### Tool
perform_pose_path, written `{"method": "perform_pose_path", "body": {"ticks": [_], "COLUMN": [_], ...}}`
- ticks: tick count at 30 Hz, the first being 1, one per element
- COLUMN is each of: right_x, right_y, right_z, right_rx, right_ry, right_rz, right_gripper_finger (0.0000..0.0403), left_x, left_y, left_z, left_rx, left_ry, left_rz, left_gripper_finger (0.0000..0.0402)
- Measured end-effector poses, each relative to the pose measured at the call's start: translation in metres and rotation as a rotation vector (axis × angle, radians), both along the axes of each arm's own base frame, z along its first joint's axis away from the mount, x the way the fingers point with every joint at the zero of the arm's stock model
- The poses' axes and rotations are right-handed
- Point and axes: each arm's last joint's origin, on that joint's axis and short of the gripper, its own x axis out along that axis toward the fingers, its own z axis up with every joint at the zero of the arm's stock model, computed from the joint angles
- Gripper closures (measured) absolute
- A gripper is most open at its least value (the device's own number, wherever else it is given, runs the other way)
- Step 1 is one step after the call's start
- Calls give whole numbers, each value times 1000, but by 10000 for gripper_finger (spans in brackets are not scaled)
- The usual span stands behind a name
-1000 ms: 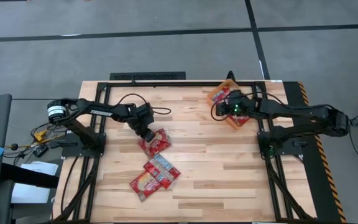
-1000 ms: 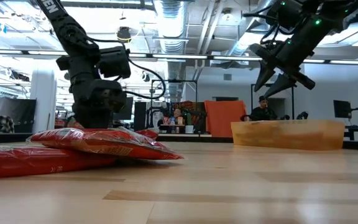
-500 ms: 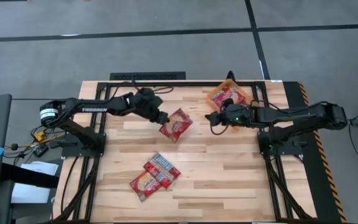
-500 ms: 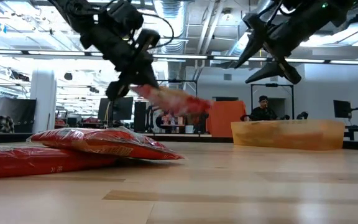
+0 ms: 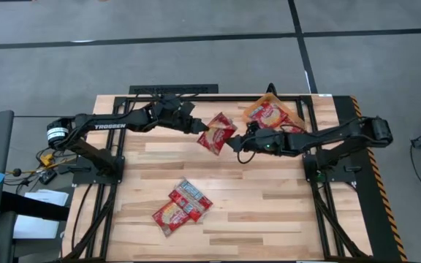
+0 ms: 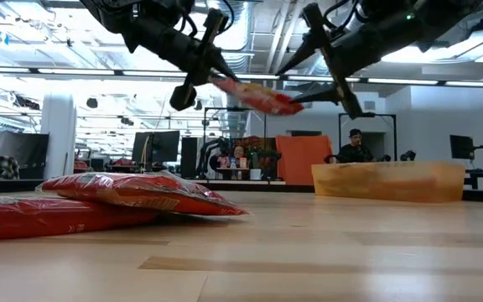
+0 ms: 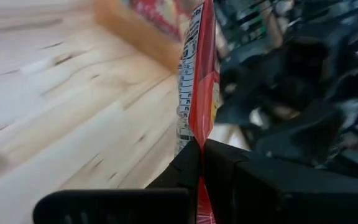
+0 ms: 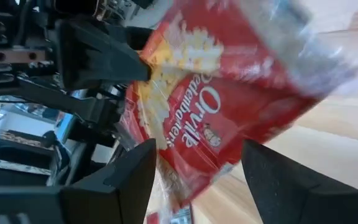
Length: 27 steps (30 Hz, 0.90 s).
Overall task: Sort popcorn bags into baskets
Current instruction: Put the red popcorn bag into the orange bin
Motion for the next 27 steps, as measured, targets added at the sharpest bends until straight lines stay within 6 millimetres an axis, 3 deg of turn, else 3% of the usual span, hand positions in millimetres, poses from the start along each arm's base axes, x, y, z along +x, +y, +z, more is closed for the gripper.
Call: {"method": "perform_pose_path", "body": {"ticks": [9, 17, 22, 27], "right_x": [10, 0, -6, 2], "right_y": [-3, 4, 8, 5], "right_z": [-10, 3, -2, -13], "right_rx": [-19, 8, 26, 40], "right_ry": [-13, -21, 45, 50], "right_rz": [-9, 8, -61, -73], "right_gripper_finger": [143, 143, 143, 143], "left_x": [2, 0, 1, 2], "left_y": [0, 6, 8, 9], "left_z": [5, 7, 12, 18], "left_rx": [-24, -21, -19, -14], "left_ry": [-60, -80, -132, -180], "left_rz": [7, 21, 36, 44], "left_gripper_finger": [401, 401, 401, 401]}}
